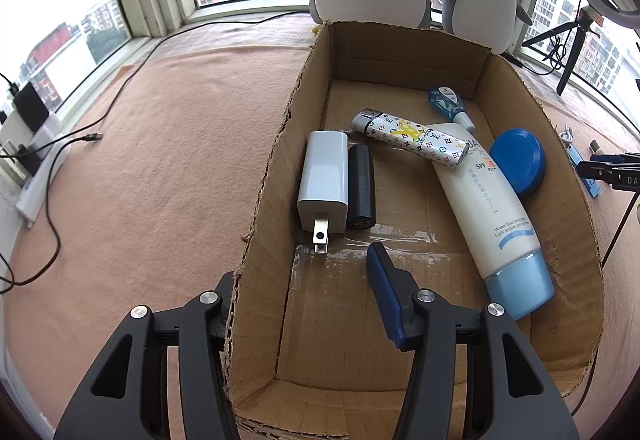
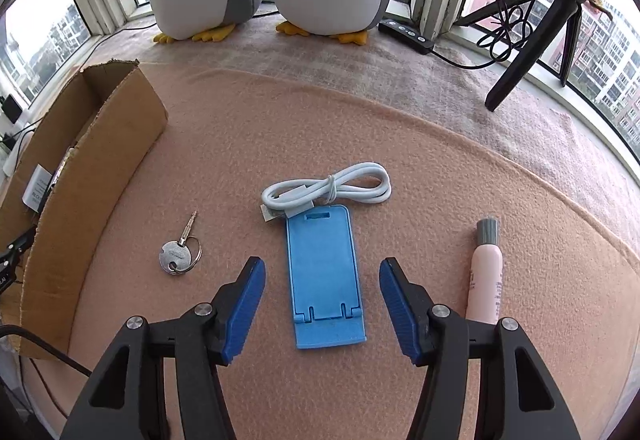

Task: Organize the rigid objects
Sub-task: 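Move the right tool back to the blue phone stand, then close the right tool on the blue phone stand and lift it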

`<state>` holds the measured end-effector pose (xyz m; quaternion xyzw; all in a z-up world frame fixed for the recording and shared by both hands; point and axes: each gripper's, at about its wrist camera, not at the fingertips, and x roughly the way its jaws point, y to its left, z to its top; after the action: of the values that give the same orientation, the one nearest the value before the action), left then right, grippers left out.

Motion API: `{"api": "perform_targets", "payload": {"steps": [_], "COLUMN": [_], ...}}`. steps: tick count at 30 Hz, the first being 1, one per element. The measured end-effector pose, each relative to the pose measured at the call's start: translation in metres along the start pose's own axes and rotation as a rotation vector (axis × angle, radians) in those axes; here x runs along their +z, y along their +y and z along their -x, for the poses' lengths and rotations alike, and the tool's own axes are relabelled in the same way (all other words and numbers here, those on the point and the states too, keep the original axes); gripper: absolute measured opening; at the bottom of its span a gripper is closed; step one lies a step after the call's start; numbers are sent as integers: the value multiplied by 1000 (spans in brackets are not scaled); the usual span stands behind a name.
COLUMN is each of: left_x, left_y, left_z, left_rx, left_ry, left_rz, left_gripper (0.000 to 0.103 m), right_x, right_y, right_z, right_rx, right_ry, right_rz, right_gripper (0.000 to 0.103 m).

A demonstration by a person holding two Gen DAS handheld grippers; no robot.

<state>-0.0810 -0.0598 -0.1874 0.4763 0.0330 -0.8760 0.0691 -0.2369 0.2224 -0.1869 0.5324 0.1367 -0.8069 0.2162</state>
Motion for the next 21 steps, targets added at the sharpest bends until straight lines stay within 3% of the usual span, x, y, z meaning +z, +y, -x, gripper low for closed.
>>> {"api": "perform_targets", "payload": {"steps": [3,8,12,21], "left_x": [0,0,0,1], "left_y": [1,1,1,0], "left_z": [0,0,0,0], "left_rx": [-1,0,1,1], "left_ry": [0,0,0,0], "left_rz": [0,0,0,-2], "left_gripper": [53,53,53,53], "right_x": [1,2,0,-12], "right_y": [2,3,6,11], "right_z": [-5,-6,-3,3], "right_rx": [0,2,1,-4], "right_ry": [22,26,31,28], "right_rz": [11,15,26,9], "right_gripper": [48,46,33,33]}}
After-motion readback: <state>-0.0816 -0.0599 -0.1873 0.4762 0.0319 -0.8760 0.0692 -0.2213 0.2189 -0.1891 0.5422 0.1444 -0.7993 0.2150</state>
